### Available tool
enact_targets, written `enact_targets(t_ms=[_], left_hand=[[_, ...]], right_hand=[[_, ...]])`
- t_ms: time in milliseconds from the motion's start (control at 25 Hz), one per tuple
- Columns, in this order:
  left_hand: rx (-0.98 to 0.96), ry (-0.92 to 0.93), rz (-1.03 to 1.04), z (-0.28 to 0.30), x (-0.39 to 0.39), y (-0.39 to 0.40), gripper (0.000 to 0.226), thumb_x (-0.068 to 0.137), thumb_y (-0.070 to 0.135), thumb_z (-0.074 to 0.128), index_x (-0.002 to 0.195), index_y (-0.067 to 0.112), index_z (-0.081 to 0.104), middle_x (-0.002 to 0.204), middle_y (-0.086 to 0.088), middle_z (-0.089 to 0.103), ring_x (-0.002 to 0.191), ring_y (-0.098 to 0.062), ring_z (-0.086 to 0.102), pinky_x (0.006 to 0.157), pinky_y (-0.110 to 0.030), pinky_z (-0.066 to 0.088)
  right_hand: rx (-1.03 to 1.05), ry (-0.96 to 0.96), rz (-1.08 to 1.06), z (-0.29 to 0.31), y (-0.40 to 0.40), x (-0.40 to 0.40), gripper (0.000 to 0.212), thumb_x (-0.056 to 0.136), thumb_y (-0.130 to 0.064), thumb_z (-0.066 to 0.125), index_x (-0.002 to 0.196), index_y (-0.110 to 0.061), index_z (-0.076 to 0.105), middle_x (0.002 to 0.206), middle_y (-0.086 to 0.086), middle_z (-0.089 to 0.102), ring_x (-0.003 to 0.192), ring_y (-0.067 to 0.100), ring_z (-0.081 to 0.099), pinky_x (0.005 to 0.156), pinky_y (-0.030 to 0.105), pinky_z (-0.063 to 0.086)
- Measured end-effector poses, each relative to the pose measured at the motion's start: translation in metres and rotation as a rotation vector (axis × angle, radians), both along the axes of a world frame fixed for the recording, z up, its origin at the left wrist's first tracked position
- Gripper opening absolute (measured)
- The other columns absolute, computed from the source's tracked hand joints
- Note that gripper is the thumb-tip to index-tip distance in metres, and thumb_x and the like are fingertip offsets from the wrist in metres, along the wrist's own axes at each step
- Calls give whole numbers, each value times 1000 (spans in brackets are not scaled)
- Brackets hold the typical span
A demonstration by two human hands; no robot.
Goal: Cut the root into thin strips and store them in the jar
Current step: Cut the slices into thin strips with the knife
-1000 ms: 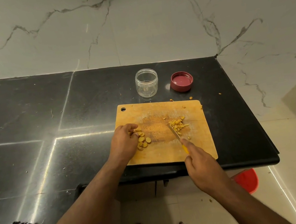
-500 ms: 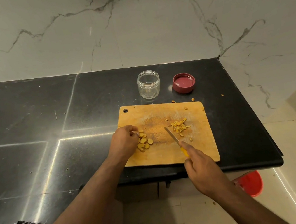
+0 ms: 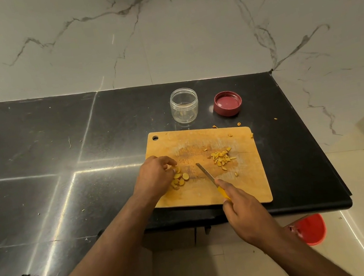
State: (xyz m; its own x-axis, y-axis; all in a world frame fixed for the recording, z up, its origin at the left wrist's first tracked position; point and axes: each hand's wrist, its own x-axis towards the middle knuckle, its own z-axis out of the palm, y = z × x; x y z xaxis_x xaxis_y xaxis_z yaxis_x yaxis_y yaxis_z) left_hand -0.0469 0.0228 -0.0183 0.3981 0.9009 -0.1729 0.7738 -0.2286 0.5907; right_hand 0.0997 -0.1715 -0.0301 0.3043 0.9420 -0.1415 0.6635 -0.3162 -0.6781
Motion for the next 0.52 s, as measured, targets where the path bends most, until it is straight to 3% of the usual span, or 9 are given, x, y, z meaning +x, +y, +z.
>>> enact_targets(t_ms=[120,200,320,520], left_hand=[[2,12,-24,4,-1,2,11,94,24,68,104,27,68,111,5,56,97,-10,52,74,-23,43],[-9,-17,-41,7,-3,4,7,94,23,67,100,26,64,107,6,61,91,-10,56,65,-21,43],[-19,-93,-23,11,-1,4,7,97,21,62,103,25,60,96,7,63,81,-8,58,59,-20,44],[-50,-88,-122,9,23,-11,10,98,22,62,108,26,63,99,8,63,89,-8,56,69,-24,50]], right_hand=[[-7,1,15,0,3,0,52,104,-23,39,154,-32,27,136,-5,52,103,6,52,79,17,38],[-13,-6,29,0,6,-1,53,103,-23,39,154,-33,26,139,-5,51,106,8,53,83,21,42],[-2,17,19,0,9,-2,53,103,-23,39,154,-33,27,142,-5,49,110,9,54,85,18,40],[2,30,-46,0,3,5,52,103,-22,41,153,-34,29,138,-4,52,106,9,55,80,17,38]])
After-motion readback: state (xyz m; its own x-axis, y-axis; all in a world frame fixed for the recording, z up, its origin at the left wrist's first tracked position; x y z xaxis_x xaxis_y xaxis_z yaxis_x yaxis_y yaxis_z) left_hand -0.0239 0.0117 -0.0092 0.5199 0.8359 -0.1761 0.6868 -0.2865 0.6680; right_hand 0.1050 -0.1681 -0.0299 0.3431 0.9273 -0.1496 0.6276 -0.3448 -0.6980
